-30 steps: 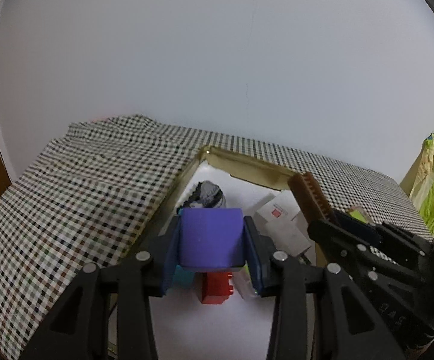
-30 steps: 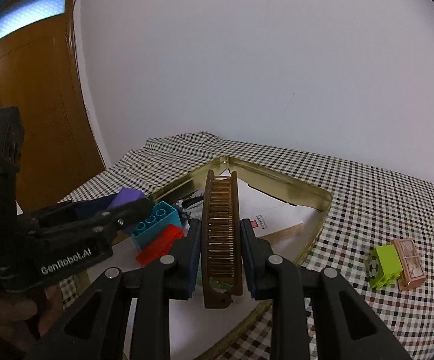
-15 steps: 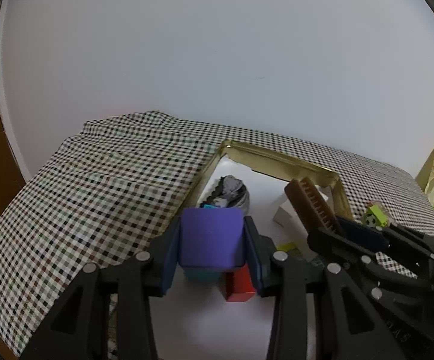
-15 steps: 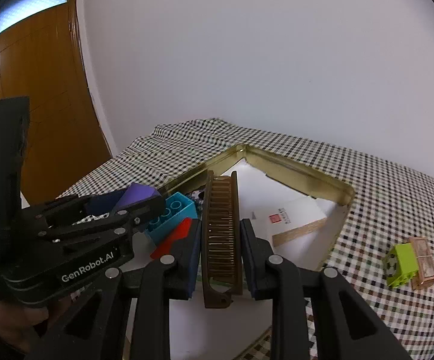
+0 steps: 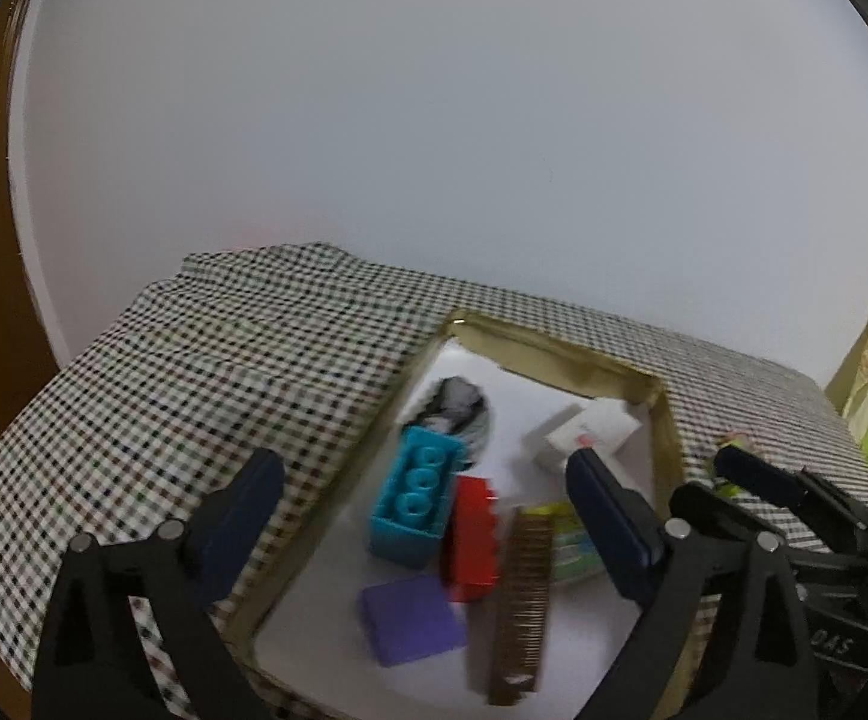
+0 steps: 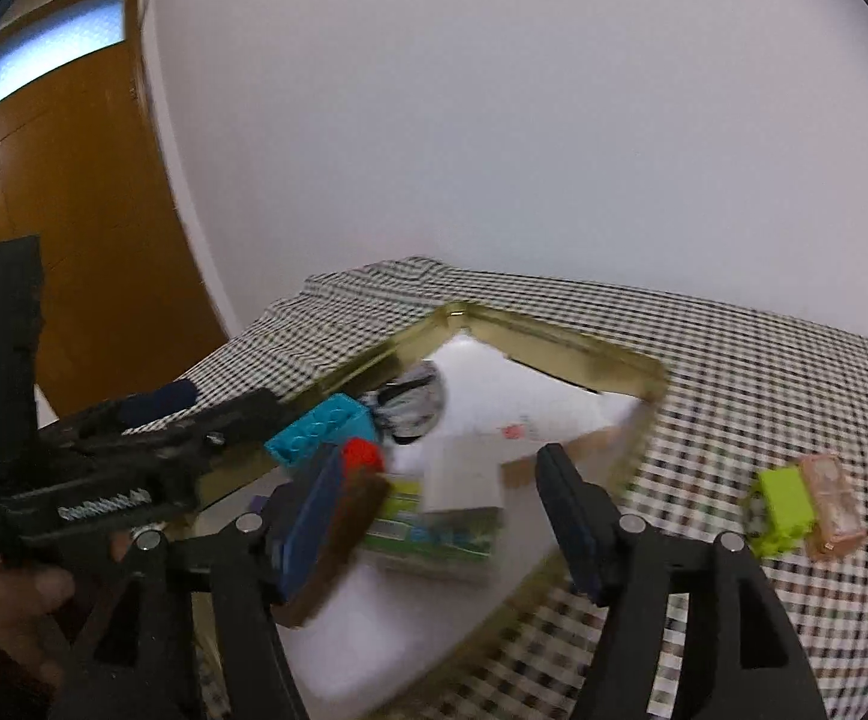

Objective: Organize rigid objects
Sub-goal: 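Move both grippers back to the green brick and picture box, then grasp the green brick with the left gripper while the right grasps the copper picture box, then carry the green brick with the left gripper while the right carries the picture box toward the tray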

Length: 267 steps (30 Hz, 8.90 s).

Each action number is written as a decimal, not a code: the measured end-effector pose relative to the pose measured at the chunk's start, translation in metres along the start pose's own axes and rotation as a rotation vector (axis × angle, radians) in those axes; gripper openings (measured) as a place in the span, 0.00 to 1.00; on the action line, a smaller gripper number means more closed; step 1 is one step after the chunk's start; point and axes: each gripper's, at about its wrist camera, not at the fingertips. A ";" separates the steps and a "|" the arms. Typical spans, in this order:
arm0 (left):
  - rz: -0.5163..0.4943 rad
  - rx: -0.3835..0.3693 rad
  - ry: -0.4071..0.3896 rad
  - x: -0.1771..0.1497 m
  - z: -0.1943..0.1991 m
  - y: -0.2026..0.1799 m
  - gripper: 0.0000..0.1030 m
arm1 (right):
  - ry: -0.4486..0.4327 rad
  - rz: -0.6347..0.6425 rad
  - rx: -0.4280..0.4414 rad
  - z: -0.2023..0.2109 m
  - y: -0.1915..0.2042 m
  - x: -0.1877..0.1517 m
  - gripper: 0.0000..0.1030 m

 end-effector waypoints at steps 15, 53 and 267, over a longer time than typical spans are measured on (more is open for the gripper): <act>-0.201 -0.151 0.018 -0.022 -0.018 -0.159 0.99 | -0.018 -0.178 -0.367 0.056 -0.152 -0.024 0.70; -0.224 -0.182 0.282 -0.042 -0.134 -0.238 0.29 | -0.024 -0.430 -0.496 0.067 -0.230 -0.043 0.78; -0.123 -0.119 -0.269 -0.043 0.040 -0.095 0.30 | -0.265 -0.014 -0.293 0.048 -0.029 -0.044 0.47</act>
Point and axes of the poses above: each gripper's, at about its wrist camera, not at the fingertips, and z roughly against the way its jaws point, y to its left, x to its top, and after that the axes turned 4 degrees about -y, right-handed
